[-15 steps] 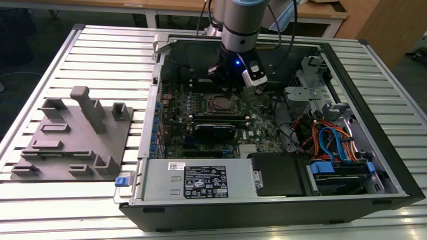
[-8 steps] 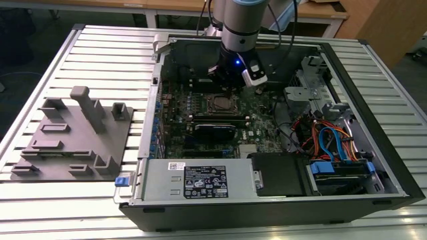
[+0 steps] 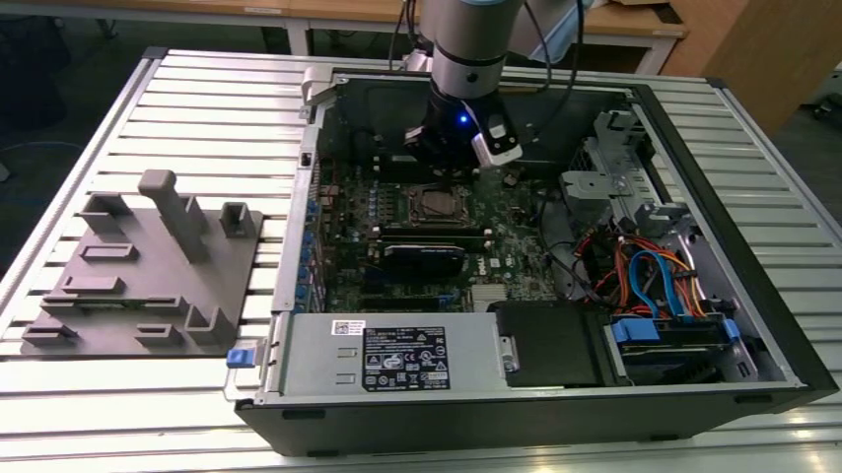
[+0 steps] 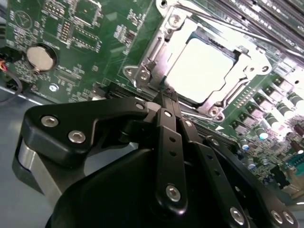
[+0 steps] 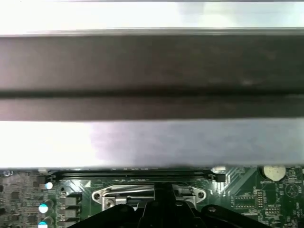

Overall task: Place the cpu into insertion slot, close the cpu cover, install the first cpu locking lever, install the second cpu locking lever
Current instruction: 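Install the first cpu locking lever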

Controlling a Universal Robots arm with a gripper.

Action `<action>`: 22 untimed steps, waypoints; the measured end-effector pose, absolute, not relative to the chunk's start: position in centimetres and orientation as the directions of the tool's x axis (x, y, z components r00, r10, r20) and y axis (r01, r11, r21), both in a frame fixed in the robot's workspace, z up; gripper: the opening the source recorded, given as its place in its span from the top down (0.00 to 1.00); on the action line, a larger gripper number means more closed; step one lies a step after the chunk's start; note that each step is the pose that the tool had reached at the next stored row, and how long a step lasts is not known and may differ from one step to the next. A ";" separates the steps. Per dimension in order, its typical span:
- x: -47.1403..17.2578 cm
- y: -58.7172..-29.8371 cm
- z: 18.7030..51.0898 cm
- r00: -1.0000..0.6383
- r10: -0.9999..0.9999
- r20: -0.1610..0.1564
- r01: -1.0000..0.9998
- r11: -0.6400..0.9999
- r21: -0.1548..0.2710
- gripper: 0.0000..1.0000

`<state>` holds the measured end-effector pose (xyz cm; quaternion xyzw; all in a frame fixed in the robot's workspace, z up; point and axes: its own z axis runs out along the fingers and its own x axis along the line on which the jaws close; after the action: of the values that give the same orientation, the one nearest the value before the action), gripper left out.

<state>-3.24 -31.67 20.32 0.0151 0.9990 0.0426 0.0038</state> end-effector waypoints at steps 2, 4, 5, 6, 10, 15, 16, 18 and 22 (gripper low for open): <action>-3.5 -31.7 20.3 -1.000 0.030 -0.006 0.030 0.996 0.088 0.90; -3.8 -31.7 20.3 -1.000 0.031 -0.007 0.030 0.996 0.090 0.90; -3.9 -31.7 20.3 -1.000 0.030 -0.007 0.030 0.995 0.091 0.90; -4.1 -31.7 20.3 -1.000 0.030 -0.007 0.030 0.995 0.092 0.90; -4.4 -31.7 20.3 -1.000 0.031 -0.008 0.030 0.995 0.093 0.90; -4.5 -31.7 20.3 -1.000 0.030 -0.008 0.030 0.995 0.093 0.90; -4.5 -31.7 20.3 -1.000 0.031 -0.008 0.030 0.995 0.093 0.90; -4.5 -31.7 20.3 -1.000 0.031 -0.008 0.030 0.995 0.093 0.90; -4.6 -31.7 20.3 -1.000 0.031 -0.008 0.030 0.995 0.094 0.90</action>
<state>-4.64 -31.67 20.33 0.0151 0.9988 0.0469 0.0045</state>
